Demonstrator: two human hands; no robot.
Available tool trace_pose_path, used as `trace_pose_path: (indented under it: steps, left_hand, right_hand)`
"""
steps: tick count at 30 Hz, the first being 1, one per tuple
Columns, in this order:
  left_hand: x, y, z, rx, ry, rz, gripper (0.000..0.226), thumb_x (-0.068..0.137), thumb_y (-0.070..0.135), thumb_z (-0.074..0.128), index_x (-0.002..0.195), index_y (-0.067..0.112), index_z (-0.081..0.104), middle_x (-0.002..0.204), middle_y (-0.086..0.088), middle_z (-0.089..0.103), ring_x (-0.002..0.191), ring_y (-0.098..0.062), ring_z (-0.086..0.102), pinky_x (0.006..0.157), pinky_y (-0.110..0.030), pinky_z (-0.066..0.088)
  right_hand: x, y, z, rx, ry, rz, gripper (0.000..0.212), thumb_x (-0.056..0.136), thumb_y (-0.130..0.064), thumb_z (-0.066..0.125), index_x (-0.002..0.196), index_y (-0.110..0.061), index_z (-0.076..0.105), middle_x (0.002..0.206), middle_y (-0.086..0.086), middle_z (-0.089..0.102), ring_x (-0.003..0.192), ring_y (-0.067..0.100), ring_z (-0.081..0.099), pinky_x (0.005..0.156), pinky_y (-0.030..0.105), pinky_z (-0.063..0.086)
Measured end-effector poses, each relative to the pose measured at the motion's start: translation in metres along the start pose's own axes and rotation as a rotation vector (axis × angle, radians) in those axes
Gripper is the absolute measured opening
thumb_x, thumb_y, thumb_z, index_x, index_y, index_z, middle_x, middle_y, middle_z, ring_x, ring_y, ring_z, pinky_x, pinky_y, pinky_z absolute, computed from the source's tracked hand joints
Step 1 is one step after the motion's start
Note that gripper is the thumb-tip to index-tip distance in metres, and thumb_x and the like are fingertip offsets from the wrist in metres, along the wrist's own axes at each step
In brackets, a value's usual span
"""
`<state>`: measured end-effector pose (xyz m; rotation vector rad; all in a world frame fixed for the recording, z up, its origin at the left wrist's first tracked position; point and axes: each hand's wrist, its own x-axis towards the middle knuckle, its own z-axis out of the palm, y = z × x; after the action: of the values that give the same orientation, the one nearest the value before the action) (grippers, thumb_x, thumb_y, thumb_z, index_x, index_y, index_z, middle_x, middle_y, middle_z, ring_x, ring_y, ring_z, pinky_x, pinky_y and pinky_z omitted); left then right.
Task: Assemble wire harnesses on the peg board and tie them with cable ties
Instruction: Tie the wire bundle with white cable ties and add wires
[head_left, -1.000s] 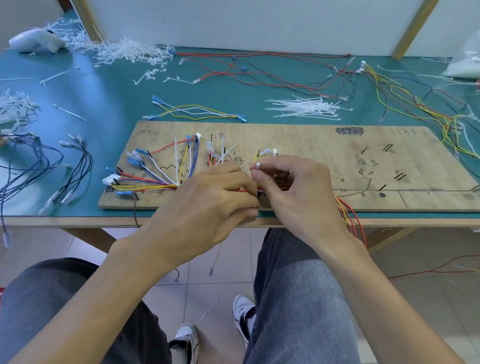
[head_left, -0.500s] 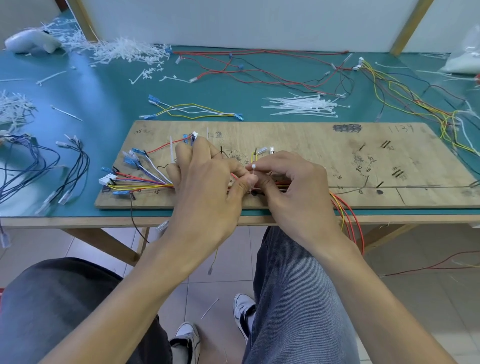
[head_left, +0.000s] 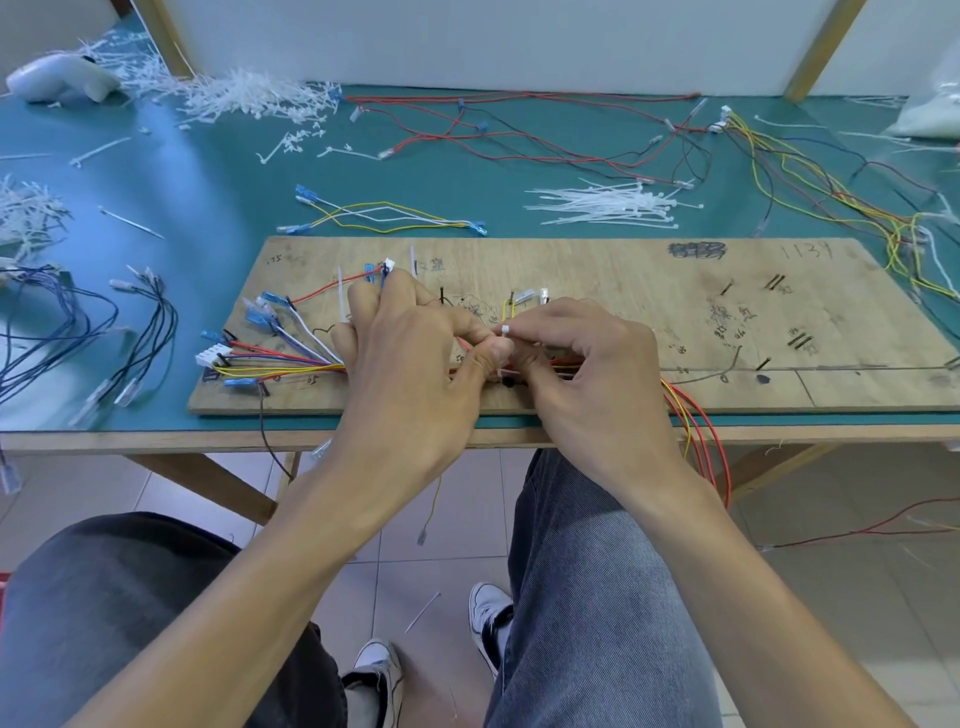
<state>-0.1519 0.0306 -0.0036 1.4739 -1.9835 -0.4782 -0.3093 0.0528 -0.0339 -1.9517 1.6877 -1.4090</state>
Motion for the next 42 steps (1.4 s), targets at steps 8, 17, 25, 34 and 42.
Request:
trace_pose_path:
  steps: [8, 17, 25, 34, 42]
  left_hand:
    - [0.002, 0.0, 0.002, 0.022, -0.004, -0.042, 0.015, 0.095, 0.05, 0.069, 0.091, 0.038, 0.076, 0.089, 0.015, 0.03, 0.11, -0.023, 0.033, 0.099, -0.046, 0.034]
    - [0.004, 0.0, -0.002, -0.039, -0.047, -0.081, 0.017, 0.097, 0.049, 0.068, 0.092, 0.036, 0.079, 0.091, 0.016, 0.033, 0.118, -0.027, 0.037, 0.105, -0.053, 0.038]
    - [0.008, 0.003, -0.009, -0.039, -0.085, -0.122, 0.024, 0.095, 0.051, 0.068, 0.073, 0.044, 0.069, 0.092, 0.014, 0.039, 0.124, -0.028, 0.037, 0.106, -0.053, 0.038]
    - [0.015, 0.007, -0.018, -0.067, -0.131, -0.068, 0.023, 0.095, 0.044, 0.07, 0.072, 0.041, 0.065, 0.079, 0.002, 0.047, 0.107, -0.038, 0.051, 0.096, -0.053, 0.046]
    - [0.024, 0.008, -0.019, -0.074, -0.16, -0.007, 0.02, 0.095, 0.039, 0.071, 0.078, 0.044, 0.062, 0.088, 0.008, 0.047, 0.109, -0.027, 0.046, 0.099, -0.051, 0.041]
  right_hand:
    - [0.0, 0.001, 0.0, 0.009, -0.006, -0.015, 0.016, 0.09, -0.005, 0.076, 0.094, -0.018, 0.084, 0.092, -0.009, 0.077, 0.09, 0.014, 0.069, 0.08, 0.037, 0.054]
    - [-0.005, -0.003, 0.0, -0.068, -0.04, -0.08, 0.013, 0.095, -0.008, 0.073, 0.092, -0.016, 0.083, 0.091, -0.005, 0.075, 0.093, 0.021, 0.065, 0.083, 0.04, 0.05]
    - [-0.006, 0.0, -0.003, -0.134, -0.095, -0.145, 0.014, 0.094, -0.02, 0.077, 0.106, -0.014, 0.08, 0.1, -0.004, 0.072, 0.099, 0.026, 0.06, 0.086, 0.04, 0.049]
    - [-0.006, 0.003, 0.001, -0.129, -0.049, -0.138, 0.009, 0.096, -0.02, 0.077, 0.099, -0.014, 0.083, 0.096, -0.005, 0.074, 0.095, 0.026, 0.061, 0.082, 0.043, 0.049]
    - [-0.006, 0.003, 0.002, -0.108, -0.025, -0.139, 0.01, 0.096, -0.023, 0.076, 0.095, -0.017, 0.084, 0.095, -0.007, 0.075, 0.093, 0.025, 0.062, 0.081, 0.04, 0.049]
